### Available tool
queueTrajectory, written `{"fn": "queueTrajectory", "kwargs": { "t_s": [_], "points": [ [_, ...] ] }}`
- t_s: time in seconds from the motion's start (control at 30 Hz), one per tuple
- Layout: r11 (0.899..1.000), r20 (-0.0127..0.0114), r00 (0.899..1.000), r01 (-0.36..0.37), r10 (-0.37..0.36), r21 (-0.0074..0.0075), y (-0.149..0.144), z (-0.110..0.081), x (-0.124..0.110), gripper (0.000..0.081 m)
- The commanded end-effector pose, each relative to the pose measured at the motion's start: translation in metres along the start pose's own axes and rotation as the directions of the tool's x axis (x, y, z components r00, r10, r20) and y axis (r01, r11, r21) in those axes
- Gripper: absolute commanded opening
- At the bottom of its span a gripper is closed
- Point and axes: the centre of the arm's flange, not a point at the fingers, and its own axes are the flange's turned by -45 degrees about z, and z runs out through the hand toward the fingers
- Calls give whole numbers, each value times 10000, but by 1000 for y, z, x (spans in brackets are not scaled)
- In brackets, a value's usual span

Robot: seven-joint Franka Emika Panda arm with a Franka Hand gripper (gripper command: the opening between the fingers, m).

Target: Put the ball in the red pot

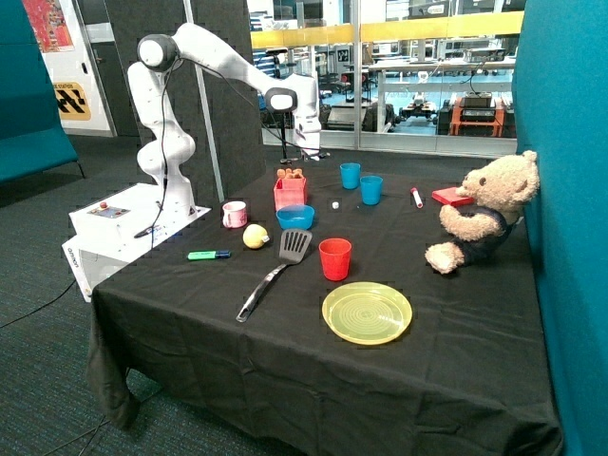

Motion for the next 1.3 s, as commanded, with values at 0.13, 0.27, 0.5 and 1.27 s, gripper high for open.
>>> {"fn": "queueTrajectory", "kwargs": {
  "t_s": [0.13,0.27,0.5,1.27],
  "points": [
    [9998,4,9998,207,-207,-72,-9,10,19,0],
    [9998,4,9999,166,-166,-72,-10,15,21,0],
    [9999,3,9999,105,-105,-72,-10,24,19,0],
    [9998,1,9998,-178,178,-72,1,54,8,0]
  ]
}}
